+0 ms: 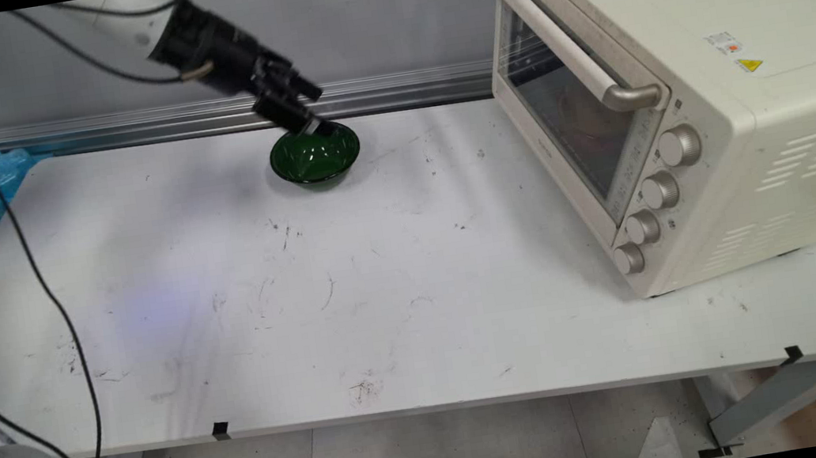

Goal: Open the oven

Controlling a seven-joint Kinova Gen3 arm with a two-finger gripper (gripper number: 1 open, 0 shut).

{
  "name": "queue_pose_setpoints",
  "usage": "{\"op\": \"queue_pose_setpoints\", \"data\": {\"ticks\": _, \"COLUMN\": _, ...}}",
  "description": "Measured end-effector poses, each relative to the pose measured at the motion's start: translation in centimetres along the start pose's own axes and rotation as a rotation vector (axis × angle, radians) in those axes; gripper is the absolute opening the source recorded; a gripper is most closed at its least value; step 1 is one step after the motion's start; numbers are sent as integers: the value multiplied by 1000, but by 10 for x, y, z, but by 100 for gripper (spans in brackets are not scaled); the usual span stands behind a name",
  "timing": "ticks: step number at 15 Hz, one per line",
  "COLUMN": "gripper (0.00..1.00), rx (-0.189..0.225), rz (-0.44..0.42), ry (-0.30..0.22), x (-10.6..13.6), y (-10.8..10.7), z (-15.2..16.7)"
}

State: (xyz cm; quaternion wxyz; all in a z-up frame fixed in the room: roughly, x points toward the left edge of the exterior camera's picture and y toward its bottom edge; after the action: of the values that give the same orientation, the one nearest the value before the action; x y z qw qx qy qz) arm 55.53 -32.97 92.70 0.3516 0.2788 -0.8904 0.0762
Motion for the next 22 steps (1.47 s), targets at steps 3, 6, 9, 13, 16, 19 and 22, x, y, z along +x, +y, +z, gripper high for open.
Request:
{"op": "queue_pose_setpoints", "data": {"ticks": 3, "gripper": 100, "rx": -5, "rz": 8, "ry": 24, "x": 22, "y": 0, "z": 3}}
{"op": "queue_pose_setpoints", "data": {"ticks": 6, "gripper": 100, "rx": -8, "rz": 15, "ry": 52, "x": 47, "y": -1, "z": 6}}
{"op": "queue_pose_setpoints", "data": {"ticks": 9, "gripper": 100, "rx": -12, "rz": 24, "ry": 82, "x": 74, "y": -3, "z": 9}}
{"op": "queue_pose_setpoints", "data": {"ticks": 13, "gripper": 100, "rx": -17, "rz": 38, "ry": 122, "x": 108, "y": -5, "z": 14}}
{"op": "queue_pose_setpoints", "data": {"ticks": 16, "gripper": 100, "rx": -19, "rz": 48, "ry": 150, "x": 133, "y": -7, "z": 19}}
{"op": "queue_pose_setpoints", "data": {"ticks": 19, "gripper": 100, "rx": -22, "rz": 56, "ry": 173, "x": 153, "y": -8, "z": 27}}
{"op": "queue_pose_setpoints", "data": {"ticks": 22, "gripper": 100, "rx": -25, "rz": 65, "ry": 192, "x": 171, "y": -8, "z": 39}}
